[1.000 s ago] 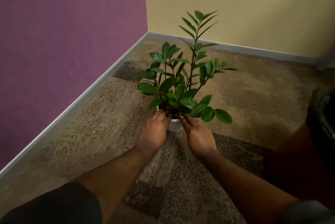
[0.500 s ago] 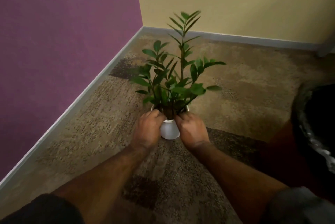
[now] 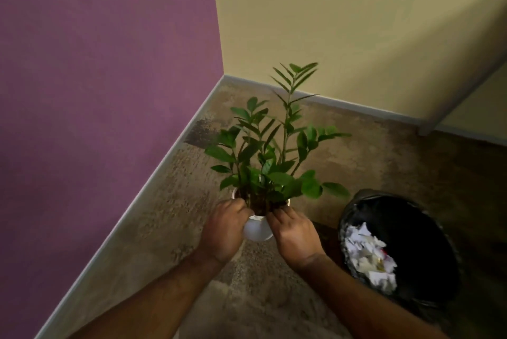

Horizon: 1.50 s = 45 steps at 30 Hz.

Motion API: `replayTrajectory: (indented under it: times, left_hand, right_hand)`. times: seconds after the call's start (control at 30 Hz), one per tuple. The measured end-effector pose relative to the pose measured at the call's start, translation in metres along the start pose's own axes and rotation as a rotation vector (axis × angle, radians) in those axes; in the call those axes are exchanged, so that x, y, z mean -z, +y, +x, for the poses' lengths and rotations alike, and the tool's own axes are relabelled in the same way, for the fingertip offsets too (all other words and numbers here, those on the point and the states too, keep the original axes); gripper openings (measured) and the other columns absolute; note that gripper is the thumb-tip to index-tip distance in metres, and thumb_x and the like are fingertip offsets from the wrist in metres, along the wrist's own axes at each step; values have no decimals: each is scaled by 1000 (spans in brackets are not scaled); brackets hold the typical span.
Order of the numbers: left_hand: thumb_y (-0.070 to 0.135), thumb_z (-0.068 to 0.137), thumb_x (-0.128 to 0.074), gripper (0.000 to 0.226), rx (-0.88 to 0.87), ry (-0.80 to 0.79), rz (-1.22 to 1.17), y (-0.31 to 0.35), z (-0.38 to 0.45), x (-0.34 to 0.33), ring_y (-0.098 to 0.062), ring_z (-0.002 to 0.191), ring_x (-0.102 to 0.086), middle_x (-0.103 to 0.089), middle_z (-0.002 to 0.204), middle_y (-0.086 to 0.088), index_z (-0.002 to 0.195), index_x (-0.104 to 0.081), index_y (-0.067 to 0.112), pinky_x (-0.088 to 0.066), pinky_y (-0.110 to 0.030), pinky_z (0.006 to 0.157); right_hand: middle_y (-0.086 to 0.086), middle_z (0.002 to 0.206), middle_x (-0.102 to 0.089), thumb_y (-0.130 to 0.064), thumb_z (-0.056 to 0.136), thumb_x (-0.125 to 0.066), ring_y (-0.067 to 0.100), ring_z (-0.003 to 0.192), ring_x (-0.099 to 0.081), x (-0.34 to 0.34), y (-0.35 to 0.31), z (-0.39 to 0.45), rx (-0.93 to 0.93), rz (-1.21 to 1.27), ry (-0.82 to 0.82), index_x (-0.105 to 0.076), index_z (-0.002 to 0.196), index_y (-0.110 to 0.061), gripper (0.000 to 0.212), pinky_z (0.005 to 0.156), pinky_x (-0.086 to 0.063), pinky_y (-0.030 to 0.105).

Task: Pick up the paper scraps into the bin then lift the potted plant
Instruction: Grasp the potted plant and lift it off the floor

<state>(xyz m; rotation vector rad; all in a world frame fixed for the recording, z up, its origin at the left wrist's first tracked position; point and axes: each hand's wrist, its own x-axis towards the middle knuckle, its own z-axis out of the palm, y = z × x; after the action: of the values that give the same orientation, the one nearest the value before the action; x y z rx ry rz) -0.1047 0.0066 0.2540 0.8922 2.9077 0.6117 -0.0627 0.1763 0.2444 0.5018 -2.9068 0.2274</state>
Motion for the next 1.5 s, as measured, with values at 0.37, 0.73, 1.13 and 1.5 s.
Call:
replayTrajectory:
  times: [0.37, 0.73, 1.13, 1.5]
  left_hand:
    - [13, 74, -62, 20, 54, 33, -23, 155, -37, 263, -23, 79, -63, -67, 83, -3, 89, -76, 14, -50, -33, 70]
    - [16, 69, -65, 17, 53, 130, -4, 235, -32, 344, -24, 75, -60, -64, 79, -4, 82, -75, 14, -49, -35, 64]
    - [20, 70, -65, 16, 45, 154, -30, 182, 75, 352, -22, 73, -60, -66, 78, -4, 81, -75, 14, -50, -34, 61]
    - [22, 73, -55, 30, 49, 132, -38, 63, 261, 372, -22, 85, -61, -69, 89, -6, 90, -77, 11, -41, -25, 70]
  right_hand:
    - [7, 78, -69, -12, 73, -59, 28, 71, -66, 307, -48, -7, 29, 27, 29, -73, 89, -8, 22, 55, -51, 30]
    - [7, 71, -67, -10, 67, -69, 28, 65, -65, 420, -31, -15, 133, -5, 48, -73, 83, -8, 16, 52, -50, 28]
    - [5, 69, -67, -12, 74, -54, 26, 65, -64, 408, 22, 90, 141, -27, 34, -73, 80, -10, 20, 54, -50, 27]
    - [4, 69, -69, -5, 52, -84, 25, 64, -66, 368, 93, 288, 55, -4, -50, -74, 77, -12, 28, 49, -52, 27]
